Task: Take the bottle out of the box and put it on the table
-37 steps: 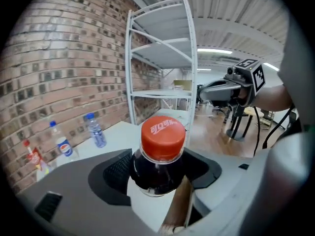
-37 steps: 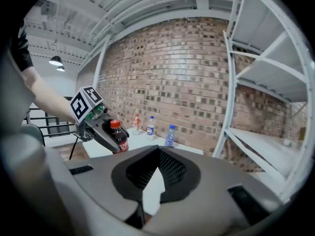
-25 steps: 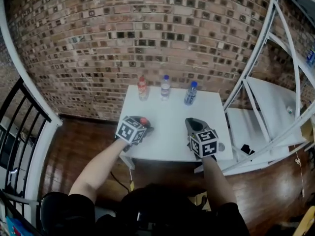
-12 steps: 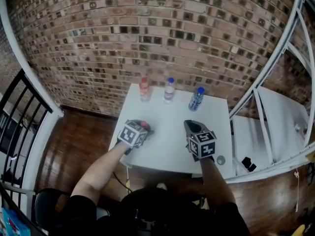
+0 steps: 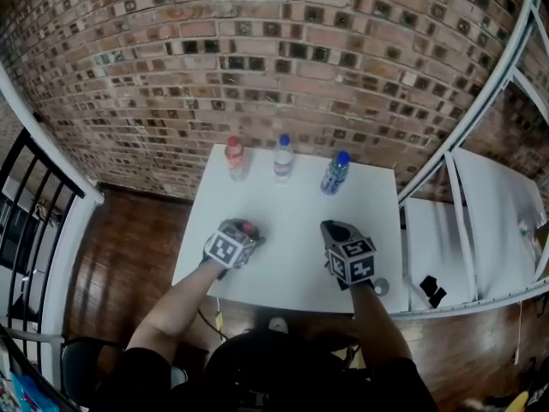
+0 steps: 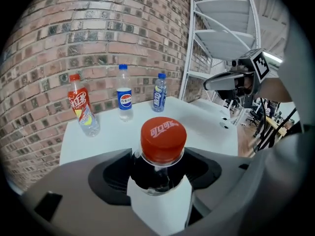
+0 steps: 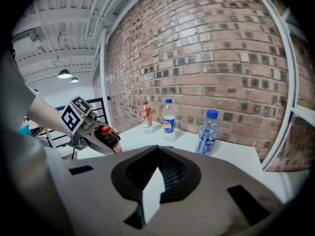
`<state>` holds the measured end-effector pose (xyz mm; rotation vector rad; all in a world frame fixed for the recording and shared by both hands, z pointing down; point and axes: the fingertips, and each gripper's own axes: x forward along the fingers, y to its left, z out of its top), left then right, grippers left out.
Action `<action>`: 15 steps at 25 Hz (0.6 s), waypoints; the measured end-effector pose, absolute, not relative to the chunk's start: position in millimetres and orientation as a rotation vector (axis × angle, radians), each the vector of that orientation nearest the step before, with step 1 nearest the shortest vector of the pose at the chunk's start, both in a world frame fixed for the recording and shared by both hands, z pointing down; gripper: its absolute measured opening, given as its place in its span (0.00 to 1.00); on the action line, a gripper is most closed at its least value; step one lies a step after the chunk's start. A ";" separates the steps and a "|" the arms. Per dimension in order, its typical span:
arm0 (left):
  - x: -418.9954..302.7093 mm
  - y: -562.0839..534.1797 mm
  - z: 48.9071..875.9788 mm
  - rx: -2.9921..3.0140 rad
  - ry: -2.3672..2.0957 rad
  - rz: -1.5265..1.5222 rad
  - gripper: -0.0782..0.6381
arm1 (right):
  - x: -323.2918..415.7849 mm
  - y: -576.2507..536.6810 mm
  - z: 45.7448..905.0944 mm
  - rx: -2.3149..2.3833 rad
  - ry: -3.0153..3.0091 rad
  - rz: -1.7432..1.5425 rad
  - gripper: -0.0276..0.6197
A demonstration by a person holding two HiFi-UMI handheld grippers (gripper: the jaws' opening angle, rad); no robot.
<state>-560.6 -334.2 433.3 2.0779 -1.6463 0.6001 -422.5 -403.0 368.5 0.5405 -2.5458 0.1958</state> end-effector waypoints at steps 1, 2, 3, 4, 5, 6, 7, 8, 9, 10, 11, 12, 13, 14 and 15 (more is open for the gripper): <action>-561.2 -337.0 435.8 2.074 -1.653 0.602 0.54 | -421.4 -405.6 372.9 0.538 -2.541 0.207 0.04; -562.3 -339.3 438.6 2.069 -1.656 0.607 0.54 | -420.9 -407.4 377.5 0.534 -2.535 0.216 0.04; -563.5 -341.0 442.0 2.062 -1.656 0.614 0.54 | -421.1 -408.3 382.5 0.527 -2.528 0.224 0.04; -564.5 -341.6 445.9 2.054 -1.652 0.625 0.54 | -422.1 -408.3 387.5 0.519 -2.521 0.232 0.04; -564.7 -341.2 450.2 2.049 -1.647 0.636 0.54 | -423.4 -407.7 392.1 0.511 -2.517 0.240 0.04; -563.9 -340.6 453.8 2.051 -1.641 0.646 0.54 | -424.5 -406.9 396.0 0.504 -2.514 0.249 0.04; -562.3 -340.4 456.1 2.060 -1.637 0.650 0.54 | -425.3 -406.6 399.4 0.498 -2.512 0.256 0.04; -560.6 -340.9 457.1 2.070 -1.635 0.648 0.54 | -425.8 -406.9 402.0 0.493 -2.510 0.261 0.04; -559.8 -341.9 457.8 2.077 -1.635 0.642 0.54 | -426.3 -407.7 404.1 0.488 -2.509 0.264 0.04; -560.4 -342.9 458.8 2.078 -1.638 0.636 0.54 | -426.9 -408.5 405.9 0.484 -2.508 0.266 0.04; -561.8 -343.3 460.5 2.072 -1.645 0.634 0.54 | -427.7 -408.9 407.7 0.481 -2.507 0.269 0.04; -563.6 -342.8 462.7 2.061 -1.656 0.637 0.54 | -428.6 -408.8 409.6 0.477 -2.507 0.272 0.04; -565.4 -341.7 465.1 2.052 -1.673 0.641 0.54 | -429.6 -408.1 411.2 0.474 -2.506 0.275 0.04; -566.4 -340.7 466.0 2.050 -1.691 0.638 0.54 | -430.5 -407.2 412.6 0.471 -2.507 0.279 0.04; -566.5 -340.1 465.6 2.054 -1.709 0.628 0.54 | -431.4 -406.0 413.8 0.467 -2.507 0.282 0.04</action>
